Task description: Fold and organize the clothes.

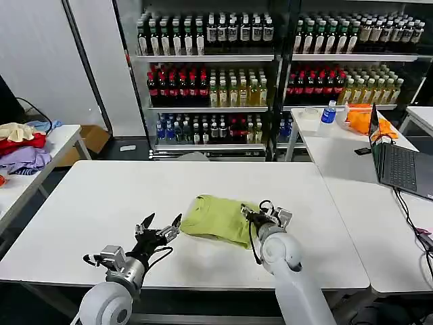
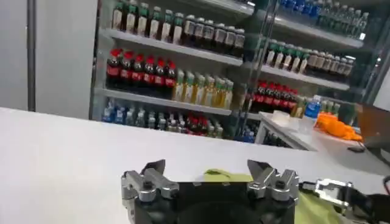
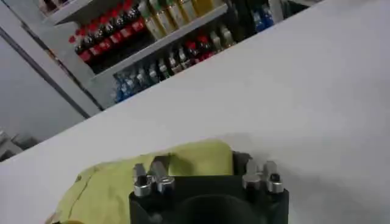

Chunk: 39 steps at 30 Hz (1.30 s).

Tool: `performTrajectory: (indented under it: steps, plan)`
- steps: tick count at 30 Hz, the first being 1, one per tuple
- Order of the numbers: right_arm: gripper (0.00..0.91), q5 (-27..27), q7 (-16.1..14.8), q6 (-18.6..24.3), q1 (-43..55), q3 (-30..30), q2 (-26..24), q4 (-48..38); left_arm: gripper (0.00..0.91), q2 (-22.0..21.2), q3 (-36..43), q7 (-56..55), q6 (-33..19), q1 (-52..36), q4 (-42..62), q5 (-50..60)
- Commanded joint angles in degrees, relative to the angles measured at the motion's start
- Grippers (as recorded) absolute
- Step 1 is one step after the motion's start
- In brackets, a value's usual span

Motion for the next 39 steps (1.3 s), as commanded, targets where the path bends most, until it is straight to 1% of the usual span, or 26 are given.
performTrajectory:
  steps: [1,5,7,10,11,12,13,14,15,16,17,18,19,20,21,23,24,27,30,31,33,35,37,39]
  plan:
    - [0.000,1.8,0.3,-0.4,5.1,-0.4,1.7,-7.4,0.907,0.3,-0.3,0.0,0.0,0.6,-0.4,0.0]
    - [0.000,0.6,-0.4,-0.1,6.8,-0.3,2.1,-9.4,0.907,0.5,-0.1,0.0,0.0,0.5,-0.4,0.0]
    - [0.000,-0.4,-1.2,0.2,7.8,-0.5,2.1,-10.3,0.907,0.5,0.0,0.0,0.0,0.5,-0.3,0.0]
    - [0.000,-5.4,-3.6,-0.2,8.1,-1.4,1.3,-10.9,0.907,0.5,0.0,0.0,0.0,0.5,-0.4,0.0]
    - [0.101,-7.9,-5.3,-0.2,7.7,-1.8,0.4,-10.1,0.907,0.5,0.0,0.1,0.0,0.6,-0.5,-0.1]
    - [0.907,-9.2,-6.2,0.1,7.3,-2.0,0.2,-9.6,0.907,0.5,0.0,0.1,0.0,0.6,-0.5,-0.1]
    - [0.907,-13.0,-7.8,1.3,6.7,-2.6,-1.0,-8.7,0.907,0.5,0.1,0.1,-0.1,0.7,-0.6,-0.1]
    - [0.907,-16.9,-9.2,4.4,5.5,-3.4,-2.0,-7.3,0.907,0.5,0.1,0.1,-0.1,0.8,-0.6,-0.1]
    - [0.907,-17.6,-9.5,4.8,5.4,-3.5,-2.6,-7.0,0.907,0.5,0.1,0.1,-0.1,0.8,-0.6,0.0]
    - [0.907,-22.7,-10.7,7.3,4.0,-3.8,-3.9,-4.6,0.907,0.5,0.1,0.2,-0.1,0.8,-0.7,0.0]
    - [0.907,-27.6,-13.2,13.4,2.0,-4.2,-5.5,-2.1,0.907,0.6,0.1,0.2,-0.1,0.8,-0.8,-0.1]
    - [0.907,-28.1,-13.8,15.2,1.0,-4.4,-6.4,-1.8,0.907,0.6,0.1,0.2,-0.1,0.8,-1.0,-0.1]
    - [0.907,-31.1,-14.0,17.4,0.2,-4.5,-7.0,-0.6,0.907,0.5,0.2,0.1,-0.1,0.7,-1.1,-0.2]
    - [0.907,-35.9,-14.5,22.3,-2.2,-4.8,-8.2,0.8,0.907,0.5,0.3,0.1,0.1,0.6,-1.3,-0.4]
    - [0.907,-37.4,-14.5,23.8,-3.0,-4.8,-8.7,1.1,0.907,0.4,0.4,0.1,0.1,0.5,-1.4,-0.4]
    - [0.907,-42.2,-14.4,28.9,-6.5,-4.3,-9.8,3.0,0.907,0.1,0.9,0.0,0.2,0.2,-1.5,-0.3]
    - [0.907,-42.7,-14.3,30.0,-8.4,-3.6,-10.1,3.9,0.907,-0.1,1.1,0.0,0.2,0.2,-1.5,-0.3]
    - [0.907,-42.4,-14.3,30.6,-13.8,-1.3,-10.4,9.0,0.907,-0.6,1.3,0.1,0.5,0.5,-2.2,-0.5]
    - [0.907,-39.9,-14.6,30.2,-23.4,4.4,-10.7,19.5,0.907,-0.6,1.6,0.5,1.0,0.8,-2.8,-0.8]
    - [0.907,-39.8,-14.7,30.5,-25.8,5.0,-10.6,22.0,0.907,-0.6,1.7,0.7,1.0,0.9,-2.9,-0.7]
    - [0.907,-39.8,-13.8,30.6,-32.4,8.0,-10.4,28.0,0.907,-0.5,1.7,1.2,1.0,0.9,-3.3,-0.6]
    - [0.907,-39.6,-13.7,31.0,-36.6,10.3,-9.8,31.0,0.907,-0.6,1.5,1.6,0.7,0.9,-3.8,-0.2]
    - [0.907,-38.2,-13.8,31.3,-40.3,13.1,-9.2,34.5,0.907,-0.9,1.1,2.0,0.2,1.3,-4.4,0.3]
    - [0.907,-38.3,-14.2,30.4,-44.3,15.2,-9.1,38.5,0.907,-1.3,0.2,2.8,-0.2,1.7,-5.1,1.3]
